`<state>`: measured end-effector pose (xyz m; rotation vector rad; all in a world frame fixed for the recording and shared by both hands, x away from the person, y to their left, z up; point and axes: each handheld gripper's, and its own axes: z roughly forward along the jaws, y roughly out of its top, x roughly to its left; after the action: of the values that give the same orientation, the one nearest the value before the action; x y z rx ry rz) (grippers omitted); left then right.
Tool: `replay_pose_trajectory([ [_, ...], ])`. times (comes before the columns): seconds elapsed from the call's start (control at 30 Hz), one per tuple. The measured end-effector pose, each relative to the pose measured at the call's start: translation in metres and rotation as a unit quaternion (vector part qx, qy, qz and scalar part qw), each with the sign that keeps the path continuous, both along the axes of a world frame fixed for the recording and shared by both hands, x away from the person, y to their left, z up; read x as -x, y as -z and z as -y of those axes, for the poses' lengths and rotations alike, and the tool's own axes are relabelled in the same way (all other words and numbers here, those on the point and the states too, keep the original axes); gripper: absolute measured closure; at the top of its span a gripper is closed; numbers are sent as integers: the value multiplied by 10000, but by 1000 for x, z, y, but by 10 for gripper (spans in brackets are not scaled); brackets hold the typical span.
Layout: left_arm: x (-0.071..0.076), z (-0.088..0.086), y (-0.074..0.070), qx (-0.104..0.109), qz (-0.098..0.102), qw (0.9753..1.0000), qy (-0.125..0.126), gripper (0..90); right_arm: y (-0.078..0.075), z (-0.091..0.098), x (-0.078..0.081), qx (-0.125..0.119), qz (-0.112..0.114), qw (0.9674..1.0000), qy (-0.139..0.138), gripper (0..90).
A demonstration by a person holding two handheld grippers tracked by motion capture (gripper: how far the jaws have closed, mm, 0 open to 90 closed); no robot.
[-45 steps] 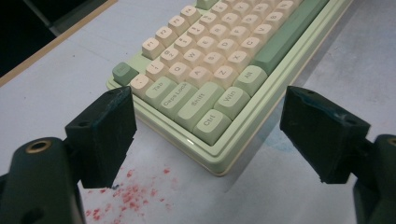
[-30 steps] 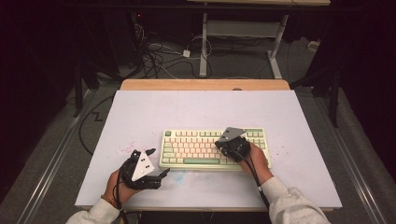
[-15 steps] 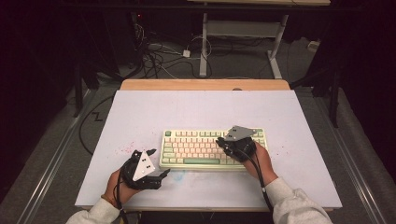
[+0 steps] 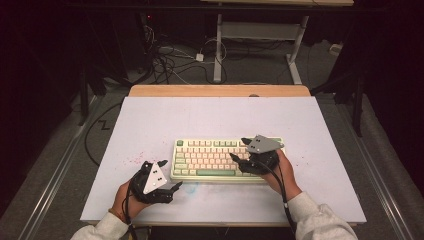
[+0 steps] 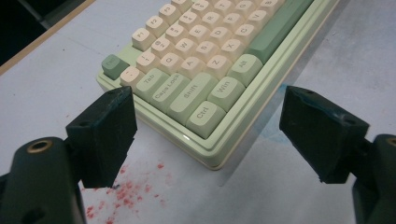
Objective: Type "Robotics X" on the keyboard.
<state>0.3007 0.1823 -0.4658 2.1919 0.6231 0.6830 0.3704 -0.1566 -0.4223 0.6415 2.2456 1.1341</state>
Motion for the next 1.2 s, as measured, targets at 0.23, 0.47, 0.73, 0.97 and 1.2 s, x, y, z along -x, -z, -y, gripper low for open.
replay_pose_trajectory([
  [0.23,0,0,0,15,0,10000,-3,181,-3,4,4,-79,111,9999,23,230],
  [0.47,0,0,-1,23,5,10000,-17,181,-4,14,14,-96,295,9995,57,200],
  [0.73,1,-1,-3,102,1,9999,-48,200,-4,27,28,-124,427,9990,31,199],
  [0.97,0,-2,-5,152,-29,9999,-72,208,-2,40,41,-194,549,9983,76,200],
  [1.2,-2,-2,-7,263,-152,9995,-75,289,5,55,53,-163,578,9981,150,205],
])
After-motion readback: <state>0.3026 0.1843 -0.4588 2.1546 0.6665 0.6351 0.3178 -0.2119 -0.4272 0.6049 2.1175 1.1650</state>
